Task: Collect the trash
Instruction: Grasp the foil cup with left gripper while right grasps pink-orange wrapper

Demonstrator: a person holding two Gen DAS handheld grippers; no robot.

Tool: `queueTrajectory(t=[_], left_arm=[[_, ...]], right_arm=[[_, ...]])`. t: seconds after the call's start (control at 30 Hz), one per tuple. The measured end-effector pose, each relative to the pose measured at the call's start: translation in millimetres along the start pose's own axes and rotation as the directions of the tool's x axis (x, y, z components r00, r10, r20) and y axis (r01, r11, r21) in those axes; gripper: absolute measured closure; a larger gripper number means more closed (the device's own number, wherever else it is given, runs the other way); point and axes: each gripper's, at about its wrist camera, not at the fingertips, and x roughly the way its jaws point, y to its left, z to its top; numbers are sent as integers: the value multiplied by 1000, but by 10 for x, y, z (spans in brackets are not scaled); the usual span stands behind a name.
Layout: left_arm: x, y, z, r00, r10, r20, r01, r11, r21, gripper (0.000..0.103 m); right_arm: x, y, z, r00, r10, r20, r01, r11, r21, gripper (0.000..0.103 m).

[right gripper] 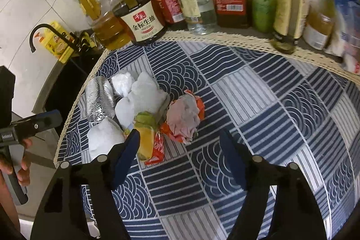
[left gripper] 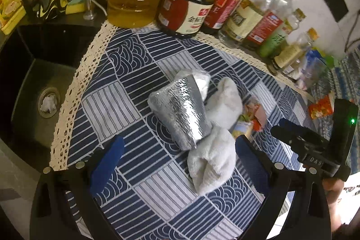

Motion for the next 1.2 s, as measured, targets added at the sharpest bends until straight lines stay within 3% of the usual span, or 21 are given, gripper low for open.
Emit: queueTrajectory(t=[0.23, 0.37, 0.57, 0.7, 0.9, 1.2], left_arm=[[276, 76, 155, 997, 14, -72, -20, 997, -76, 7], [373, 73, 233, 996, 24, -80, -31, 996, -85, 8], [569, 76, 308, 993, 36, -111, -48, 993, -109, 8], [661, 68, 343, 991, 48, -121, -62, 992, -113, 8], [744, 76, 346, 991, 46, -125, -61, 991, -121, 31], [652, 47, 326, 996, 28, -88, -38, 993, -111, 38]], right_arm=[[228, -81, 86, 999, 21, -36, -21, 1000, -1, 39], [324, -127, 149, 998, 29, -51, -28, 1000, 3, 54], [419, -161, 199, 996, 48, -78, -48, 999, 7, 58], [449, -171, 196, 994, 63, -89, -62, 998, 10, 67], [381, -160, 185, 995, 70, -76, -70, 998, -3, 69], [195, -146, 146, 996, 76, -50, -76, 997, -3, 69]])
